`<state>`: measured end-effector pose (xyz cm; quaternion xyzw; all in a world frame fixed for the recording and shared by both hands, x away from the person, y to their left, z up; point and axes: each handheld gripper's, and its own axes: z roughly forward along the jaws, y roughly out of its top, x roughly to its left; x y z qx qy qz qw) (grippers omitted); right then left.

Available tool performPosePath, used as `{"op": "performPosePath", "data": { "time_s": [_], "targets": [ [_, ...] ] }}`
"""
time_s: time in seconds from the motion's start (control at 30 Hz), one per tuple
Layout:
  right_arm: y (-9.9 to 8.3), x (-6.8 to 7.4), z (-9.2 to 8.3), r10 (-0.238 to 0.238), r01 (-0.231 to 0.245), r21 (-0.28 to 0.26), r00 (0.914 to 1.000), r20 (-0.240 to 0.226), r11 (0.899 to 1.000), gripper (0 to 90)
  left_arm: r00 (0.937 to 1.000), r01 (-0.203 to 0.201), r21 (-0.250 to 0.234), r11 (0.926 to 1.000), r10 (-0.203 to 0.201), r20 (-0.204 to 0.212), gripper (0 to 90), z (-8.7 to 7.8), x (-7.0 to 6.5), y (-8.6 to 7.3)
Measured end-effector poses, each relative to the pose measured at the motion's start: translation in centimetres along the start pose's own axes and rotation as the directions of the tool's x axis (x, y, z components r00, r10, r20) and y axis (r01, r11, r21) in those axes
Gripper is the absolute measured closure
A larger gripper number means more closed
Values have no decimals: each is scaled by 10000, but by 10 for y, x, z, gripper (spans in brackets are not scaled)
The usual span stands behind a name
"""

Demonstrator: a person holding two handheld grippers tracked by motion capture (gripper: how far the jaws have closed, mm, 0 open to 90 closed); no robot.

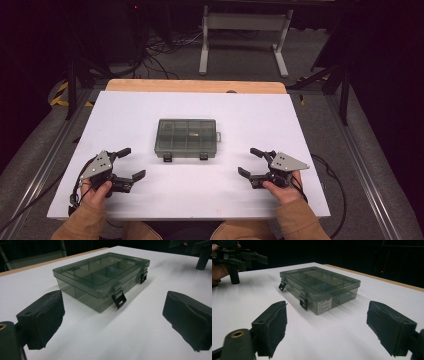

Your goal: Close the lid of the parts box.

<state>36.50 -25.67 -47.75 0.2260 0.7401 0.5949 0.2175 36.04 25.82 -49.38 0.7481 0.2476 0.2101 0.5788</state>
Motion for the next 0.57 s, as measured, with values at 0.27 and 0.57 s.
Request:
{"op": "performPosePath", "data": {
  "time_s": [0.27,0.57],
  "targets": [
    [0,0,1,5,-5,74,10000,4,10000,169,9999,-165,15,9999,165,-21,41,0,-2,0],
    [1,0,-1,28,-28,-14,9999,107,10000,171,9994,202,-288,9994,-210,-269,3,-2,0,1]
  ]
}}
